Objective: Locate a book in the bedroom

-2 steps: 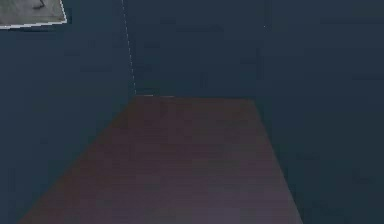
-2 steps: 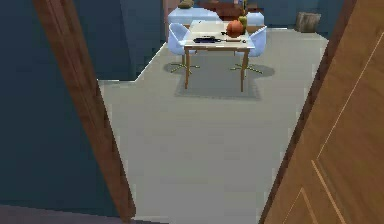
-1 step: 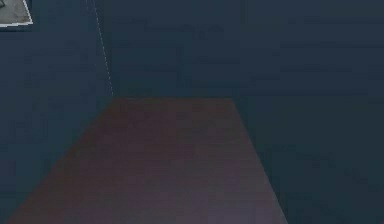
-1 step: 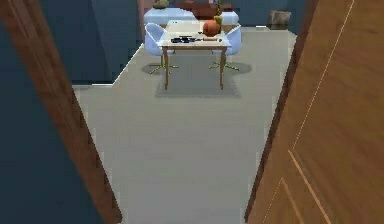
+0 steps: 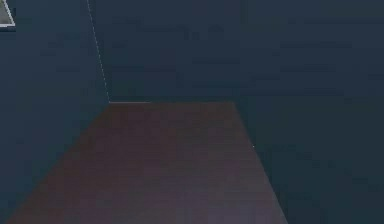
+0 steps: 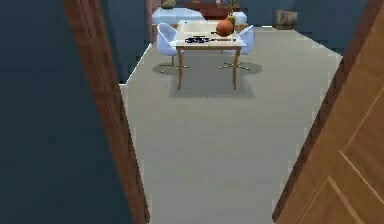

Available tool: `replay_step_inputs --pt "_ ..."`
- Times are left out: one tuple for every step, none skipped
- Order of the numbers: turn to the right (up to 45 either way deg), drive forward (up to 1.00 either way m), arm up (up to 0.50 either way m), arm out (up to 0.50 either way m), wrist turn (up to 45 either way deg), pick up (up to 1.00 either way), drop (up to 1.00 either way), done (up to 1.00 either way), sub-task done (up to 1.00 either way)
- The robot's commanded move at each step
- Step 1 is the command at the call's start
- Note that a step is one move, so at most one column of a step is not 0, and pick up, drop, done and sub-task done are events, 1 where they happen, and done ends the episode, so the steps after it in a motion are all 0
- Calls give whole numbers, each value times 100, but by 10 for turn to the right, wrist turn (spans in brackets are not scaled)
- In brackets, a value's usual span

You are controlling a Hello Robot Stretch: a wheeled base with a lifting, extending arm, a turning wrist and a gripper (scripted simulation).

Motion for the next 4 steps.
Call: replay_step_inputs --pt "-450 0 0 0 0 0 0 0 0" --pt "-420 0 0 0 0 0 0 0 0" --pt "0 40 0 0 0 0 0 0 0" --pt "-450 0 0 0 0 0 0 0 0"
